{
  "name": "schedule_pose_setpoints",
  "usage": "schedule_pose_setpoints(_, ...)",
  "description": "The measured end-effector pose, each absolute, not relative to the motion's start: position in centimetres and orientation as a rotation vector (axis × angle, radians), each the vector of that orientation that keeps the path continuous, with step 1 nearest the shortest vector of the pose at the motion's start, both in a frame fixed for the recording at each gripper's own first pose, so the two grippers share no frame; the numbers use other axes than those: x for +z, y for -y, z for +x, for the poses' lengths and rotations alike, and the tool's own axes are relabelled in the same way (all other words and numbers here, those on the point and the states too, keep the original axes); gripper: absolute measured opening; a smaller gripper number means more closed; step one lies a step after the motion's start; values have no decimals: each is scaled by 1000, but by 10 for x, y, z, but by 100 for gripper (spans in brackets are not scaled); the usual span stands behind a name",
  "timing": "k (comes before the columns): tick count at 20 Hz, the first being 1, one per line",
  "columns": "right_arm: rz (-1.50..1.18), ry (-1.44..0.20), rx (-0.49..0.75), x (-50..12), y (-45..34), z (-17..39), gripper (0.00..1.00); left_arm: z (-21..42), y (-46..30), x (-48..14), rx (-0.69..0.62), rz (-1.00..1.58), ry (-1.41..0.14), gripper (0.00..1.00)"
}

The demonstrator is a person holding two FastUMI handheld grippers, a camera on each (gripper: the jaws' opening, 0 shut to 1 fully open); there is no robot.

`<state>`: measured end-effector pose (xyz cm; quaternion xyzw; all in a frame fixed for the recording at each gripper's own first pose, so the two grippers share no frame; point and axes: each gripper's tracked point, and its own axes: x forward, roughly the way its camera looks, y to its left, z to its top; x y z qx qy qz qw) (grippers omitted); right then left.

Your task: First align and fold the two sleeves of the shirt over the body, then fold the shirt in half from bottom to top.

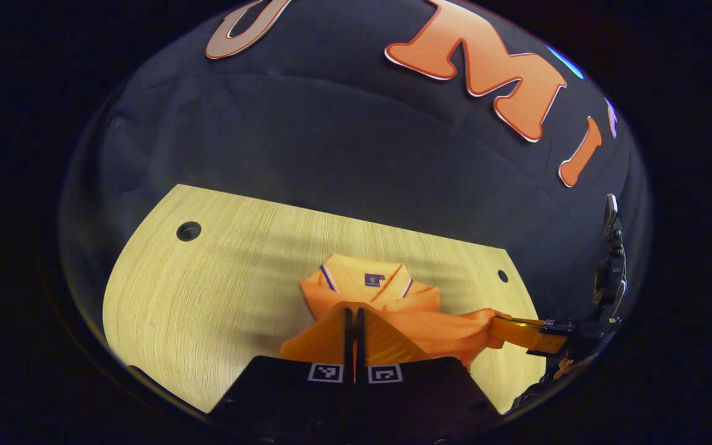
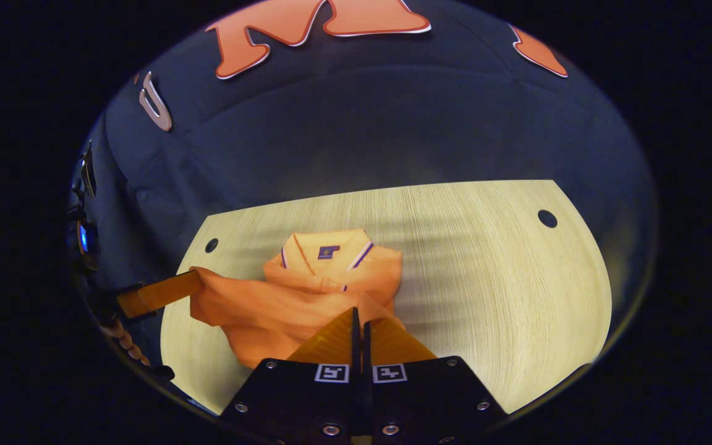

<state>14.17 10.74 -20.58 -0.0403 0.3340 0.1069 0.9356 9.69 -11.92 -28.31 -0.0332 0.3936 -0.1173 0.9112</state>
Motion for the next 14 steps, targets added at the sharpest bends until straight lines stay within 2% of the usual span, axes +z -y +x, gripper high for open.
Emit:
schedule_pose_setpoints(8,-94,-682,167,-234,-101,235,1,154,111,-338,-208,43,-838,0)
schedule_pose_setpoints(10,-132,-648,145,-232,-94,246,9,159,105,-344,-193,70,-853,2)
schedule_pose_setpoints(11,-140,-635,136,-231,-92,250,20,167,100,-346,-183,85,-835,17)
schedule_pose_setpoints(13,-152,-610,122,-226,-85,251,60,165,89,-332,-153,105,-799,71)
schedule_pose_setpoints(14,-156,-597,110,-222,-81,252,80,187,86,-336,-129,122,-781,99)
